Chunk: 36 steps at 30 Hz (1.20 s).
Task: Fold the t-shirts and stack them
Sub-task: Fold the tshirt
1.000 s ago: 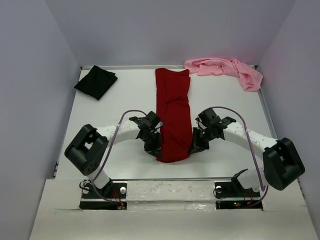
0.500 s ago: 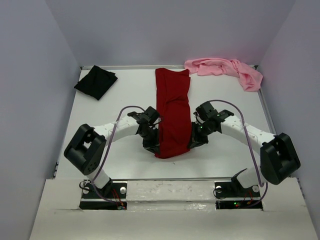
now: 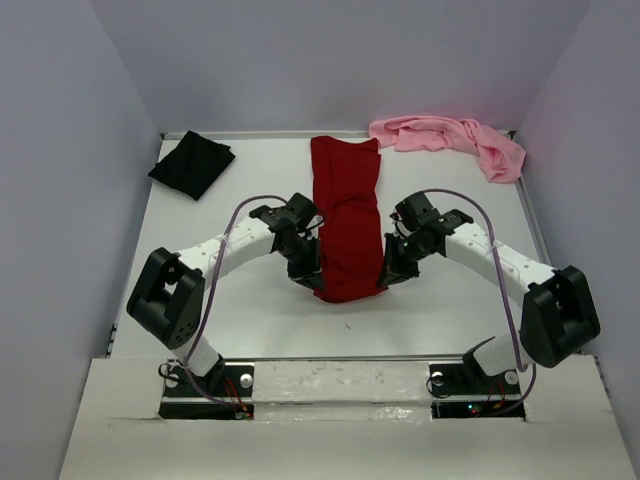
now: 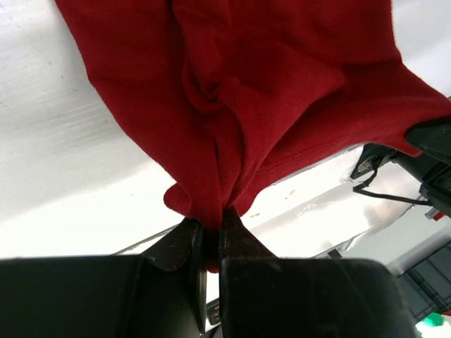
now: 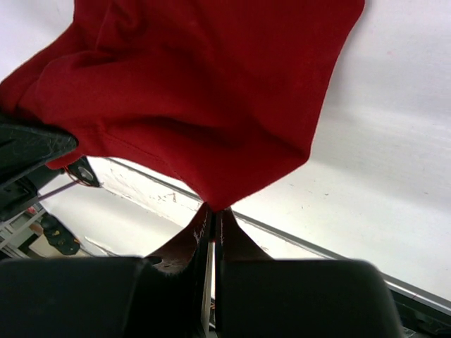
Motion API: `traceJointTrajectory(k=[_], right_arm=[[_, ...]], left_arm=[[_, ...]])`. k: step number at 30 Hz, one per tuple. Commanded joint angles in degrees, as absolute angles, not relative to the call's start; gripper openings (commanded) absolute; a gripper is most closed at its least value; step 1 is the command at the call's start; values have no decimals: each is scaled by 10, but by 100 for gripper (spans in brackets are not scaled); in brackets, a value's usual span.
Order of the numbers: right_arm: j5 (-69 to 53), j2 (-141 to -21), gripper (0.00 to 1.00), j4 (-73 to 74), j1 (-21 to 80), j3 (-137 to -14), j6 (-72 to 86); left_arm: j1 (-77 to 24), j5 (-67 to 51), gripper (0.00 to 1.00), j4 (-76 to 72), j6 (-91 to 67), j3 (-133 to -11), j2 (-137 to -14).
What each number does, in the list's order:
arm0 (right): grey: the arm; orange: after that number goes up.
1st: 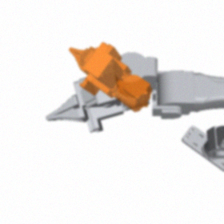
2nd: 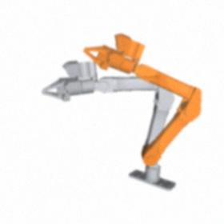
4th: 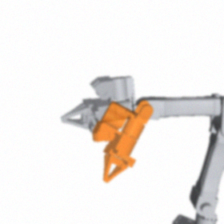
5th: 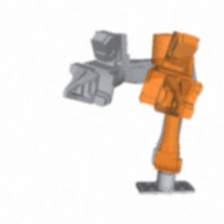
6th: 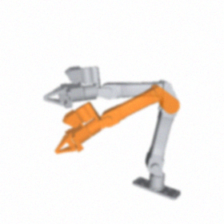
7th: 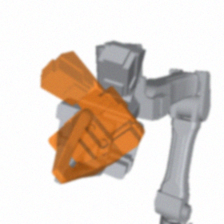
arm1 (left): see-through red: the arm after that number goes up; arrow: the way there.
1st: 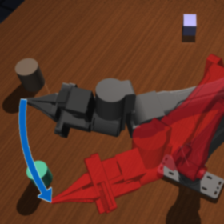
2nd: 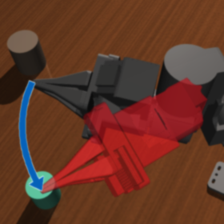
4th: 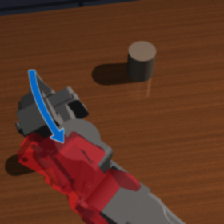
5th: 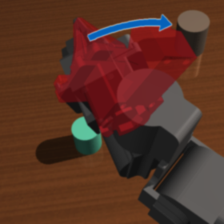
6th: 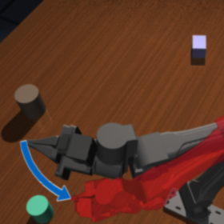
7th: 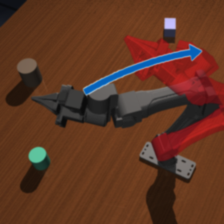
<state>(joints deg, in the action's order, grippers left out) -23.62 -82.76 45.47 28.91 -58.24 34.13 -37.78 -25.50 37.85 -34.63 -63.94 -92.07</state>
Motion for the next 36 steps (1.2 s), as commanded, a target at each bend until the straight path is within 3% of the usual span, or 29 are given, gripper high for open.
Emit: traceJointTrajectory(k=[1, 36], right_arm=[[-222, -832, 0, 469, 279, -624, 325], [-188, -990, 0, 448, 188, -790, 252]], left_arm=[[-370, -271, 4, 414, -329, -682, -910], [-287, -231, 2, 403, -281, -745, -986]])
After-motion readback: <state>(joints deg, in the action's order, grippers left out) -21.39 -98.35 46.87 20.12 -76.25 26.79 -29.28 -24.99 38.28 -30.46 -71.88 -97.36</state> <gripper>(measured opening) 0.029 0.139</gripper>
